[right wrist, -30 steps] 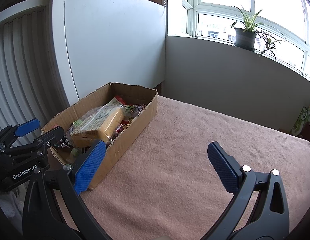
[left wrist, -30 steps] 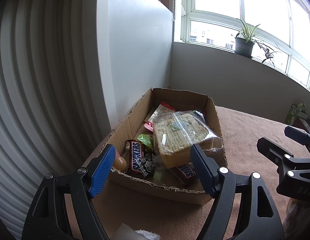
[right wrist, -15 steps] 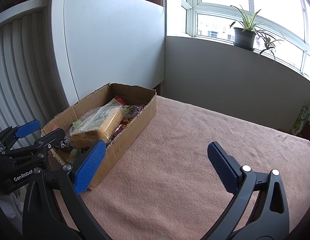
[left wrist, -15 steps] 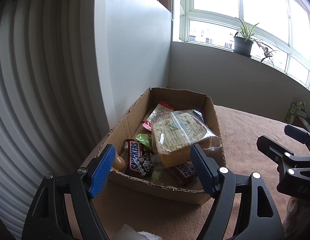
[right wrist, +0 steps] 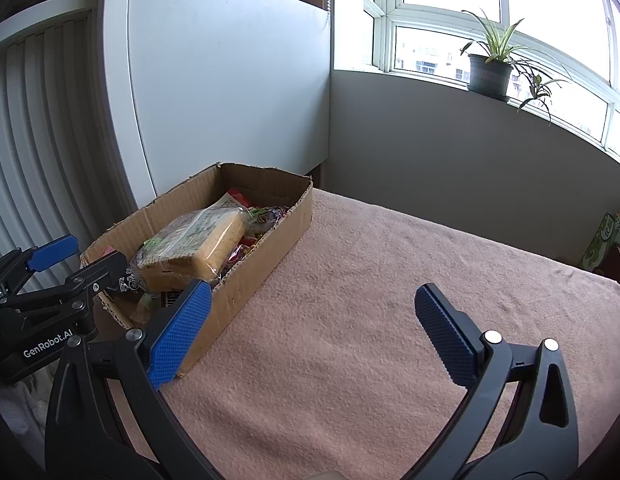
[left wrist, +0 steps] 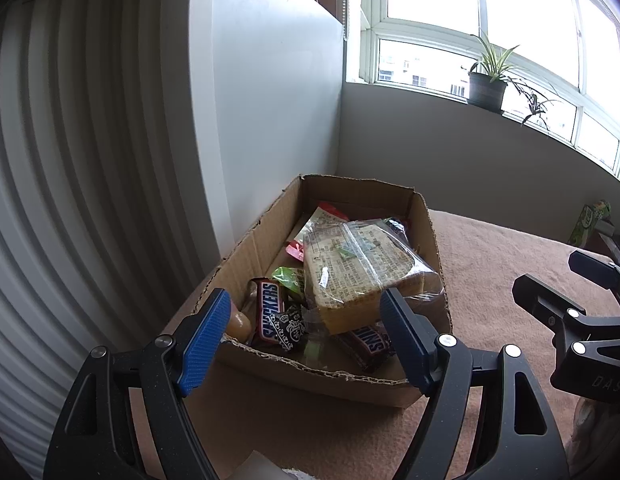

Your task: Organize snacks

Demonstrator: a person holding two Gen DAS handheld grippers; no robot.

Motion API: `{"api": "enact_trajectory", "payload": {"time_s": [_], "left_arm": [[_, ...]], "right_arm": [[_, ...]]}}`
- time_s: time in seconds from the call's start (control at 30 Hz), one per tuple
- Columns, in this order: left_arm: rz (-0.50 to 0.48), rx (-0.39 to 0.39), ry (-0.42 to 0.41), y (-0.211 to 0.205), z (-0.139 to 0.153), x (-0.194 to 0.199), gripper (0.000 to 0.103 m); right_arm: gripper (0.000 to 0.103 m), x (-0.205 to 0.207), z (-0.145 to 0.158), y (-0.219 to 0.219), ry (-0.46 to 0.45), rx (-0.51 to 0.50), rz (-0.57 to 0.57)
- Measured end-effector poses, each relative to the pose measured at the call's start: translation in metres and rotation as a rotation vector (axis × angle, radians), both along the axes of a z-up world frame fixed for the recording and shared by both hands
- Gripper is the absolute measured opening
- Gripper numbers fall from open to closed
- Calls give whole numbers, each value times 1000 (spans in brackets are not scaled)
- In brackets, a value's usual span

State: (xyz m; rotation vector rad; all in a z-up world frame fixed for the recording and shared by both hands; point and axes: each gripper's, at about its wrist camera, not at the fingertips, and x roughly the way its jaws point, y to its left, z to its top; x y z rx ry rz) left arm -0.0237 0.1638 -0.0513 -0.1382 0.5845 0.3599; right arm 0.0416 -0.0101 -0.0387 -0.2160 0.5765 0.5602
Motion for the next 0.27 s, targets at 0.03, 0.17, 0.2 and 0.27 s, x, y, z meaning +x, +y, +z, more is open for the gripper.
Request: {"api": "enact_trajectory", "payload": {"time_s": [0.03,0.17,0.2,0.27], "left_arm": [[0,1,-1,0,0,0,77],[-2,10,-4,-2,-1,0,77],[-1,12,-4,-2,-1,-1,77],[-2,13,-3,-3,-1,0,77]], "right_arm": [[103,0,0,0,1,0,0],[103,0,0,0,0,0,0],[103,0,-1,0,0,0,-1],[103,0,-1,-1,1,0,-1]]}}
